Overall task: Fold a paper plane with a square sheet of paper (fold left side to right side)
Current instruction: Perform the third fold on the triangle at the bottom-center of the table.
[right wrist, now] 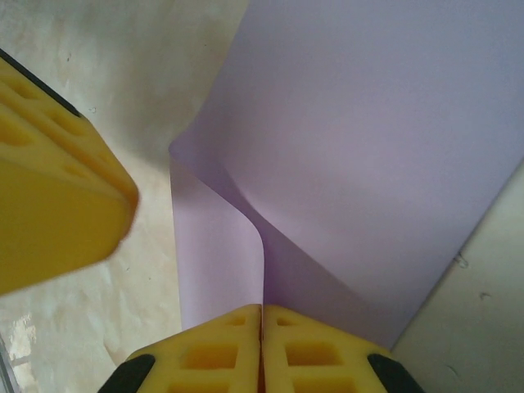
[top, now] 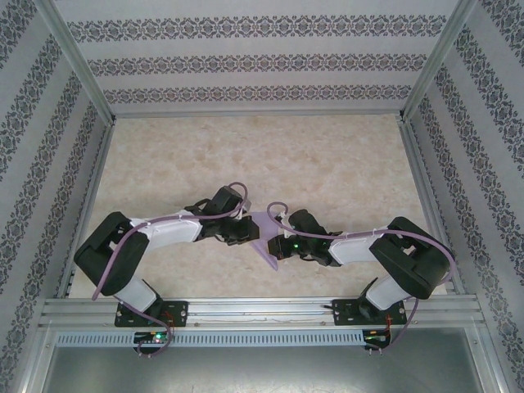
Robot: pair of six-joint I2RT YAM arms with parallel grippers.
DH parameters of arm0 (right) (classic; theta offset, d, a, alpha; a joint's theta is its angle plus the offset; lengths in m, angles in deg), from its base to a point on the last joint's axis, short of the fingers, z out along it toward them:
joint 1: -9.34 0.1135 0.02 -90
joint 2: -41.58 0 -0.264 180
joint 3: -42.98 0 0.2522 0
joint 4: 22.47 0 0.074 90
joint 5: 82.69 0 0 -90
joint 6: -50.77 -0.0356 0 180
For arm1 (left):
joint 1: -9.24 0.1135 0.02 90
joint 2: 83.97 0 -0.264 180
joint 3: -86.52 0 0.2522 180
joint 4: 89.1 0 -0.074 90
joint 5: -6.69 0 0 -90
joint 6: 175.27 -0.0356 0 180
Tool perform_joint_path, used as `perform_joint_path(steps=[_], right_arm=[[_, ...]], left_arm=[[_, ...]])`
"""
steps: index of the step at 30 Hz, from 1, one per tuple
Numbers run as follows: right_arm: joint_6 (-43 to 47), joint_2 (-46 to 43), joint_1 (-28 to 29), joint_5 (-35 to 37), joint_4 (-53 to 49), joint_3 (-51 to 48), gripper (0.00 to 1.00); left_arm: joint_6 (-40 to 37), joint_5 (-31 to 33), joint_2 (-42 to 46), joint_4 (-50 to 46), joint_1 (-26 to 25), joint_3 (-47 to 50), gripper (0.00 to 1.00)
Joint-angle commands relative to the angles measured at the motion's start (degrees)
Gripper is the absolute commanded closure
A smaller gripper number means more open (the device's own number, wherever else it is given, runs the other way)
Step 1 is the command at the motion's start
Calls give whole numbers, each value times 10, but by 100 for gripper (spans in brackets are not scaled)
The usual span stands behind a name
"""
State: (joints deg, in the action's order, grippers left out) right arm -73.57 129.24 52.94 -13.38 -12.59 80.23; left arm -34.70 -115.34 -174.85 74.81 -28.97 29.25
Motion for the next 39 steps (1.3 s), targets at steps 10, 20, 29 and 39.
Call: perform_joint_path(steps=[10,20,29,39], right_arm=[[3,16,-2,9,-55,-16,91],[9,14,-2,12,-65,-13,90],[9,13,-2,9,-66,-11,88],[0,-21,-31,-33,-85,27,76]], left_arm=[[29,-1,-58,70,-20,-4,87],[27,4,-76,74,-20,8,87],[23,11,-90,75,-20,19,87],[16,31,-83,48,-20,42,89]])
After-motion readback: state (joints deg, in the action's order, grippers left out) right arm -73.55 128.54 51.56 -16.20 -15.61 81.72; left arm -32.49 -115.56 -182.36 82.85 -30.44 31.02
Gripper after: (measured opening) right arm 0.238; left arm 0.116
